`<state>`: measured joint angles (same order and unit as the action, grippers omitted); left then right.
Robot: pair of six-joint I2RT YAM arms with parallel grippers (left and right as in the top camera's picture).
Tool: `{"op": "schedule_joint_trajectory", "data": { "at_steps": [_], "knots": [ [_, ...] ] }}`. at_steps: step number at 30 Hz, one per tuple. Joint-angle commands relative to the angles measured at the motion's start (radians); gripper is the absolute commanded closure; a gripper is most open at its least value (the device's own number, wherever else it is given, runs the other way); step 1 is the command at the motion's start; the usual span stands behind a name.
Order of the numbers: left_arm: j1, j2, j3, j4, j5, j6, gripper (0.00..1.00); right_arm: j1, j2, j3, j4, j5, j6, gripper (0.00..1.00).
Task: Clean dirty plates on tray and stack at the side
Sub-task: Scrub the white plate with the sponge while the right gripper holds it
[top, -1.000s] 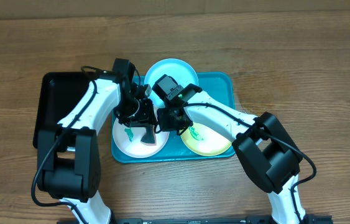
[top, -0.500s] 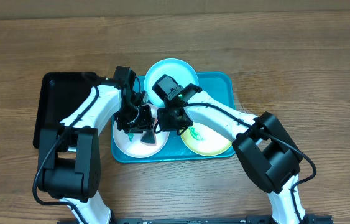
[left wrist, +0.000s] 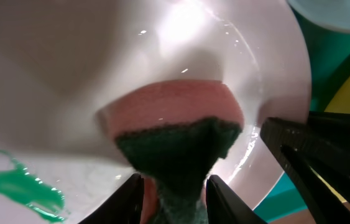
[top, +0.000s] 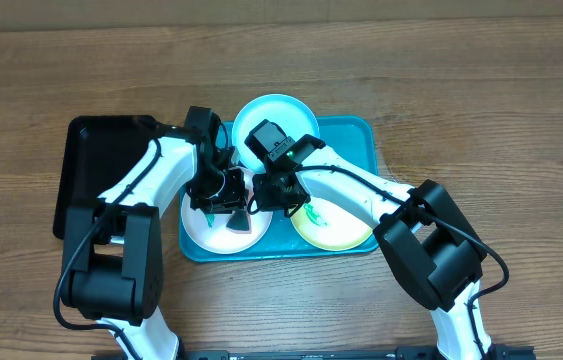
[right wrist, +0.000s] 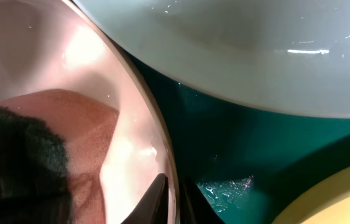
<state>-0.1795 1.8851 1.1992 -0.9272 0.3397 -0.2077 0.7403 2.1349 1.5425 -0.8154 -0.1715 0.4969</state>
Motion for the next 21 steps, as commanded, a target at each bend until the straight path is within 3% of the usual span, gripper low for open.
{"op": "schedule_joint_trajectory", "data": {
  "at_steps": [1,10,12,14,21],
  "knots": [
    [-0.018,0.005,-0.015,0.004,-0.006,-0.010,0.65,0.002,0.003,-0.004,0.002,0.006,0.005,0.90],
    [-0.024,0.005,-0.015,0.008,-0.104,-0.067,0.76,0.002,0.003,-0.004,-0.002,0.006,0.005,0.91],
    [-0.024,0.005,-0.015,0.008,-0.135,-0.068,0.83,0.002,0.003,-0.004,-0.002,0.006,0.005,0.91],
    [-0.024,0.005,-0.015,0.008,-0.182,-0.089,0.96,0.002,0.003,-0.004,-0.002,0.006,0.005,0.91],
    [-0.024,0.005,-0.015,-0.010,-0.422,-0.184,0.96,0.002,0.003,-0.004,-0.005,0.006,0.005,0.91]
  ]
}}
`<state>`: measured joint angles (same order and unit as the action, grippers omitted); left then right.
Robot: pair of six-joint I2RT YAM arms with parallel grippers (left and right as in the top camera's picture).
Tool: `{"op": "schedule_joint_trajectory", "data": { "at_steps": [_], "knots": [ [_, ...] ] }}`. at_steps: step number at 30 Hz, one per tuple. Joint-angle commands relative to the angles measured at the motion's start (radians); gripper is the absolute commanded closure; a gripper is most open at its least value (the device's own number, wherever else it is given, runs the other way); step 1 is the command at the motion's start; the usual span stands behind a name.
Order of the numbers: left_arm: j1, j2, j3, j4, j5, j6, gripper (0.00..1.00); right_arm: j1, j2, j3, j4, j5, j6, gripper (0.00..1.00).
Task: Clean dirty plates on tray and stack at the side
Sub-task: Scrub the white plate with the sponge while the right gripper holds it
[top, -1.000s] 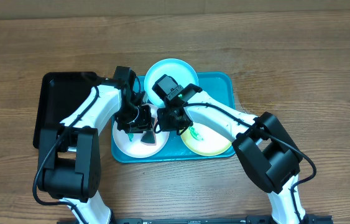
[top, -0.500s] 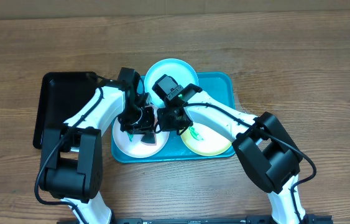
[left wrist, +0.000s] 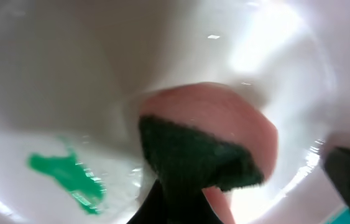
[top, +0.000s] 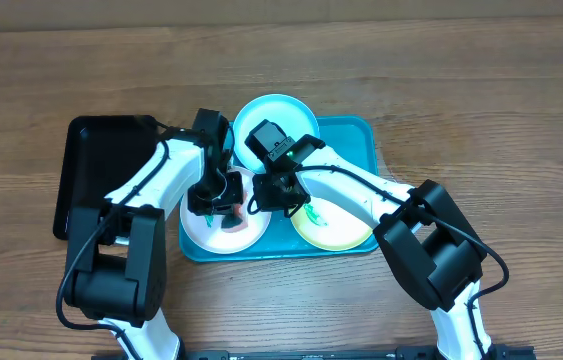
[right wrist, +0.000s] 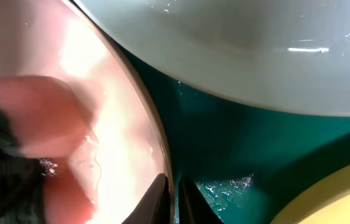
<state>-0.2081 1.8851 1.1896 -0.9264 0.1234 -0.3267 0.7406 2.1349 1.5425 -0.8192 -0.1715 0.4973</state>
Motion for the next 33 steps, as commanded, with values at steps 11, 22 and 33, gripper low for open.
{"op": "schedule_joint_trajectory", "data": {
  "at_steps": [11,22,33],
  "knots": [
    [0.008,0.005,0.014,-0.103,-0.590,-0.196,0.96,0.002,0.003,-0.004,-0.001,0.006,0.004,0.91],
    [0.012,0.005,0.134,-0.035,-0.131,-0.130,0.96,0.002,0.003,-0.004,0.000,0.006,0.004,0.91],
    [-0.010,0.006,0.011,0.077,0.056,-0.121,0.96,0.002,0.003,-0.004,0.009,0.006,0.004,0.91]
  ]
}}
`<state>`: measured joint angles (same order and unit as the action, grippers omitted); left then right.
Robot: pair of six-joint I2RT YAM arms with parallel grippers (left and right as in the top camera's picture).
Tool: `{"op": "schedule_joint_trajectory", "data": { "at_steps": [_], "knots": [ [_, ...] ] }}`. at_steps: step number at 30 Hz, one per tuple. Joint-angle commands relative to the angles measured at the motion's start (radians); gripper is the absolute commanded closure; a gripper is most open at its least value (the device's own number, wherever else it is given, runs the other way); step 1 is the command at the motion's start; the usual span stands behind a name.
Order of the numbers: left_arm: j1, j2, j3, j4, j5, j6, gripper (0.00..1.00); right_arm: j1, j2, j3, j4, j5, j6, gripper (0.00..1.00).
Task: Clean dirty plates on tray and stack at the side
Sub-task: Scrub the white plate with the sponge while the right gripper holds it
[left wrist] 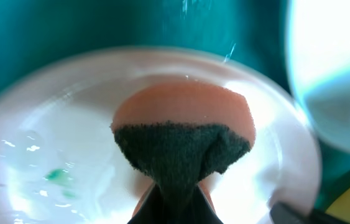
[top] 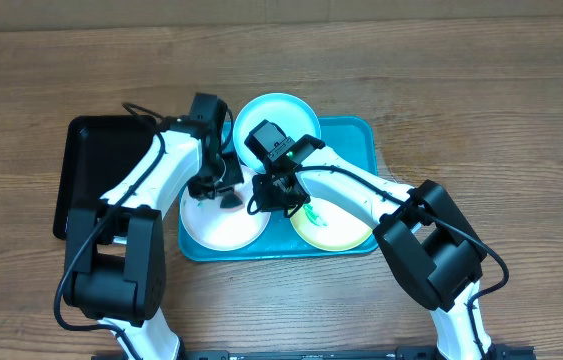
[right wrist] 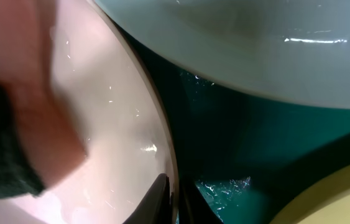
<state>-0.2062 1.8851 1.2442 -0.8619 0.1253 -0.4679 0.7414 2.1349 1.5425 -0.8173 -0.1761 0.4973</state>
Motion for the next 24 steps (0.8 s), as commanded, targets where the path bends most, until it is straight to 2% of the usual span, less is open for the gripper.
{"op": "schedule_joint_trajectory", "data": {
  "at_steps": [1,4,9,15,19,24],
  "knots": [
    [-0.013,0.006,-0.061,0.020,0.043,0.020,0.96,0.001,0.003,-0.004,0.007,0.011,0.005,0.91],
    [-0.013,0.006,-0.093,0.016,-0.068,0.019,0.96,0.001,0.003,-0.004,0.004,0.011,0.004,0.91],
    [0.010,0.005,-0.089,-0.089,-0.314,0.014,0.96,0.001,0.003,-0.004,0.005,0.011,0.004,0.92],
    [0.056,0.005,-0.025,-0.185,-0.454,-0.005,0.96,0.001,0.003,-0.004,0.004,0.011,0.004,0.92],
    [0.066,0.005,0.008,-0.166,-0.373,-0.007,0.96,0.001,0.003,-0.004,0.004,0.011,0.004,0.92],
    [0.063,0.006,0.000,-0.037,-0.072,0.001,0.96,0.001,0.003,-0.004,0.005,0.011,0.004,0.92]
  ]
}}
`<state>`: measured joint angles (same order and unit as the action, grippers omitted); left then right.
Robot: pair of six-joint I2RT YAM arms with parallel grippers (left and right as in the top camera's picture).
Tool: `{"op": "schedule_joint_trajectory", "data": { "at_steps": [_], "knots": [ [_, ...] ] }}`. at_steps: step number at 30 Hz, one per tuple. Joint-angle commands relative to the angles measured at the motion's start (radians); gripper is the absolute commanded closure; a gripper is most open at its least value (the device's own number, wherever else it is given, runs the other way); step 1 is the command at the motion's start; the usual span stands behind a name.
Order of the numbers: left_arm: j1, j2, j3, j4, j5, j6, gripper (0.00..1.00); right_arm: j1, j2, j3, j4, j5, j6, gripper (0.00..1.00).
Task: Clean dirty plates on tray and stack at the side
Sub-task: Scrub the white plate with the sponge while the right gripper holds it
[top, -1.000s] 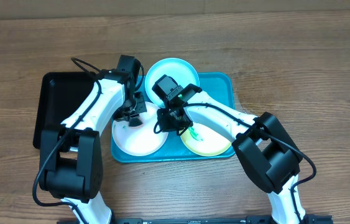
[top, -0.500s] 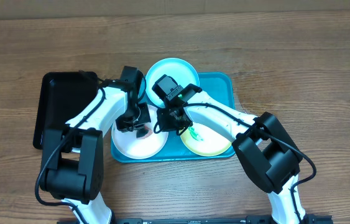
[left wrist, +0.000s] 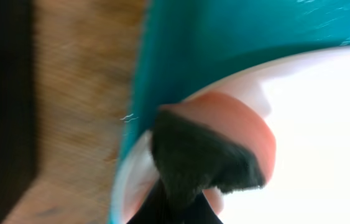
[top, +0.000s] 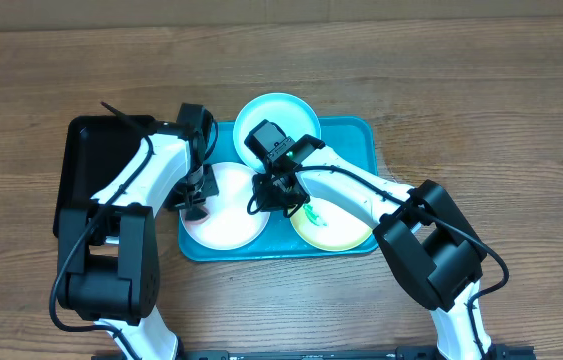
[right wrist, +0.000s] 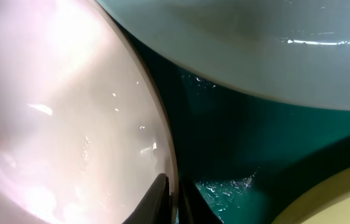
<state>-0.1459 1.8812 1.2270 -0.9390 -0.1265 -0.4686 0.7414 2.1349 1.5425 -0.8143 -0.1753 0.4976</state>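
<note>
A white plate (top: 229, 212) lies at the front left of the teal tray (top: 361, 135). My left gripper (top: 195, 207) is at the plate's left rim, shut on a pink sponge (left wrist: 224, 134) with a dark green scrub face, pressed on the plate (left wrist: 324, 143) by the tray's left wall. My right gripper (right wrist: 173, 198) is shut on the plate's right rim (right wrist: 162, 143). A pale blue plate (top: 276, 118) sits at the tray's back. At the front right is a yellow-green plate (top: 341, 228) bearing a green smear.
A black tray (top: 96, 170) lies on the wooden table left of the teal tray, close to my left arm. In the right wrist view the pale blue plate (right wrist: 255, 43) and the yellow-green plate flank a wet strip of tray floor (right wrist: 237, 143).
My left gripper and the sponge have moved from the back of the white plate to its left rim. The faint green specks seen then do not show now. The right gripper still pinches the rim.
The sponge first stood at the front middle of the white plate, with a green smear to its left. Then it was beside the smear, then at the back with only specks left. Now it is at the left rim and the plate looks white.
</note>
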Motion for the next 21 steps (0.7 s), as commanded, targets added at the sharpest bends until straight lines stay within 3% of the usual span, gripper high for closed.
{"op": "schedule_joint_trajectory", "data": {
  "at_steps": [1,6,13,21],
  "knots": [
    [0.000,0.010,0.013,0.067,0.232,0.008,0.96,0.001,0.003,-0.004,0.003,0.010,0.004,0.92],
    [-0.026,0.011,-0.023,0.146,0.358,0.020,0.96,0.001,0.003,-0.004,0.002,0.010,0.004,0.92],
    [-0.069,0.011,-0.029,0.114,0.370,0.100,0.96,0.001,0.003,-0.004,0.006,0.010,0.004,0.92],
    [-0.054,0.011,-0.029,-0.051,0.117,0.113,0.96,0.001,0.003,-0.004,0.006,0.010,0.004,0.92]
  ]
}}
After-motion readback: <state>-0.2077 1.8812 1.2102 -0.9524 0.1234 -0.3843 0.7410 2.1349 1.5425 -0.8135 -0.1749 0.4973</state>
